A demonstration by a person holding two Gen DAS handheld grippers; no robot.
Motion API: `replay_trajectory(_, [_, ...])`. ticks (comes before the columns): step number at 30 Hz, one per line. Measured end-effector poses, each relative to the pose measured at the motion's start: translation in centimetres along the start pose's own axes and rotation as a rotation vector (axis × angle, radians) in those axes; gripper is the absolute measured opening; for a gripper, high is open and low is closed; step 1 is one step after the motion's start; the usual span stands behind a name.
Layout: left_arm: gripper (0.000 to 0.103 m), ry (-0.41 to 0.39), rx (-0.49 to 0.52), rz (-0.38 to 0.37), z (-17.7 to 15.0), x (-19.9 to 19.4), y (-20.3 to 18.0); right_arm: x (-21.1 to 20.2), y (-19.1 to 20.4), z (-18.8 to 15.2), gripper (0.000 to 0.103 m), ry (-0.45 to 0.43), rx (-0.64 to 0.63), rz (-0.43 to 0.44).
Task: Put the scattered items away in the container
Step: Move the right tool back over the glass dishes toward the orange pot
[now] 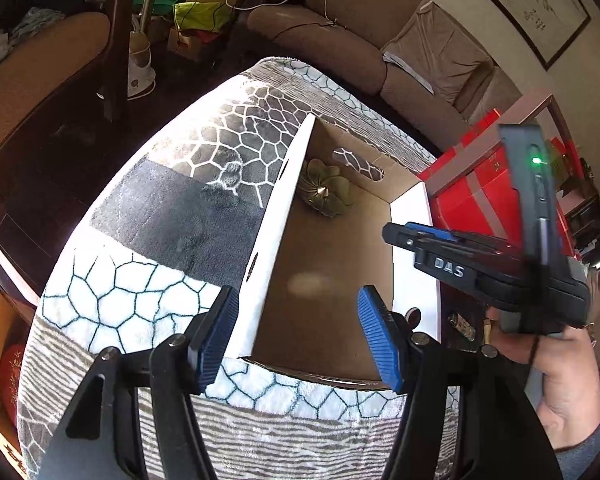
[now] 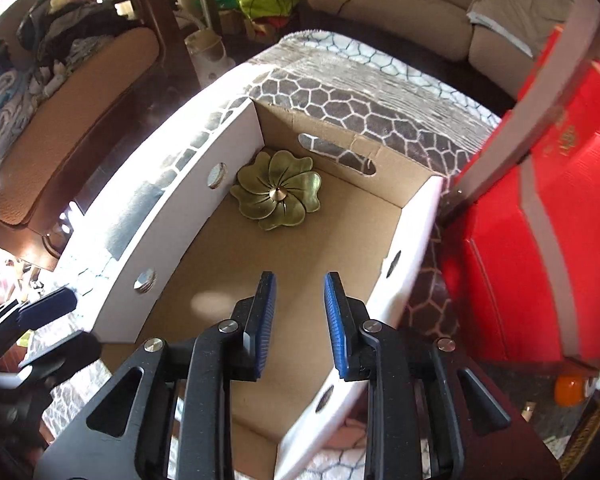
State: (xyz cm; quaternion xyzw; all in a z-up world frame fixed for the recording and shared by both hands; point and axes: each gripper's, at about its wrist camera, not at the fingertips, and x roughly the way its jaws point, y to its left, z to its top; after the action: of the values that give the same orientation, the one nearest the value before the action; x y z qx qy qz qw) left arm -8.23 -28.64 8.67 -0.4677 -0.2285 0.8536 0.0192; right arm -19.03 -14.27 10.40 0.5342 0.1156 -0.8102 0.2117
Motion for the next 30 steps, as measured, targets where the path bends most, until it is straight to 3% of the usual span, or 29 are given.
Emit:
replay_trajectory(4, [0.077,-0.001,0.069,0.001,-0.7,-0.1,-2.1,-7.3,-3.3,-4.7,0.03,-0.06,0.023,0.026])
replay_trajectory(9, [0.079,-0.052,0.237,-0.084,-2.5,-1.8,-7.6,-15.2,-9.1,-12.1,0.037,-0.11,0.093,-0.025])
replay_trajectory(14, [0.083,-0.088,0.446,-0.216,-6.6,-2.4,-14.7,-19.6,-14.9,-19.2,0.042,-0.129,0.198,-0.093])
replay_trajectory(17, [0.083,-0.077,0.566,-0.257,-9.7,-1.1,-18.9,-20.4,-17.9,-23.1,0.042,-0.14,0.281,-0.078])
replay_trajectory(21, [0.083,0.014,0.697,-0.176,-13.7,2.1,-23.6,-19.8,-21.4,-27.0,0.042,-0.155,0.378,-0.053])
replay_trajectory(25, [0.083,0.044,0.68,-0.171,-15.3,2.9,-25.4,-18.4,-24.6,-30.0,0.042,-0.181,0.483,-0.037])
replay_trajectory(30, [0.083,0.067,0.605,-0.198,-17.2,3.1,-26.6,-15.1,-27.4,-32.7,0.042,-0.166,0.562,-0.119])
